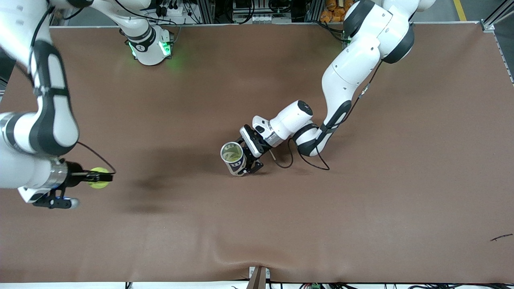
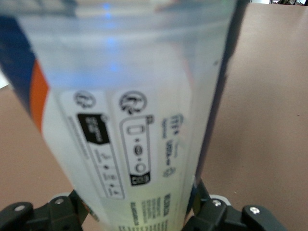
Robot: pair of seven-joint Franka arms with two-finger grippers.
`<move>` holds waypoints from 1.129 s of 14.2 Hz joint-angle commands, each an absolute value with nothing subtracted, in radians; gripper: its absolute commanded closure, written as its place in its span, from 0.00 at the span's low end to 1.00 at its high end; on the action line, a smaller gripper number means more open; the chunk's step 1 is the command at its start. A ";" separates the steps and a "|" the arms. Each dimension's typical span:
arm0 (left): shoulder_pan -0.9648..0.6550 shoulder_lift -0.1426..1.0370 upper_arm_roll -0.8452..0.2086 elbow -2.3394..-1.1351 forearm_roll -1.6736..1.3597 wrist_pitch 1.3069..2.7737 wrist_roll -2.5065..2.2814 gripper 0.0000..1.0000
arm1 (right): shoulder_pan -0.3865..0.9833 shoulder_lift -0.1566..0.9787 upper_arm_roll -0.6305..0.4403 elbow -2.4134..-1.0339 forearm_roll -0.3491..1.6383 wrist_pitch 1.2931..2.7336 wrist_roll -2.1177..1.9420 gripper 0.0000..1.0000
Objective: Insert tennis ball vertically with right arm
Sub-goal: 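Carry the Wilson ball to the tube and push it into the opening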
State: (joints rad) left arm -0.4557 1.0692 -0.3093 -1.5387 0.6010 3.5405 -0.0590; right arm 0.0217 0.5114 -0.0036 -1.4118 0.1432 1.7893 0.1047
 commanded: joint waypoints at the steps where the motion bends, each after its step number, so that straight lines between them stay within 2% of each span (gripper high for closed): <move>1: -0.463 1.083 -0.307 -1.519 0.592 3.554 -0.046 0.17 | 0.130 0.440 0.000 -1.451 0.185 1.747 0.271 0.54; 6: -0.463 1.083 -0.307 -1.519 0.592 3.554 -0.046 0.17 | 0.311 0.434 0.017 -1.398 0.249 1.744 0.689 0.54; 9: -0.463 1.083 -0.307 -1.519 0.591 3.554 -0.046 0.17 | 0.412 0.449 0.017 -1.390 0.250 1.859 0.874 0.52; 16: -0.463 1.083 -0.305 -1.519 0.591 3.554 -0.046 0.17 | 0.537 0.517 0.015 -1.390 0.235 1.977 1.014 0.52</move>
State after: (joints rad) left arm -0.4557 1.0694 -0.3092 -1.5384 0.6010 3.5405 -0.0590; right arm 0.5130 0.4970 0.0254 -1.4001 0.2351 1.9539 0.9832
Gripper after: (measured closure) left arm 0.163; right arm 0.335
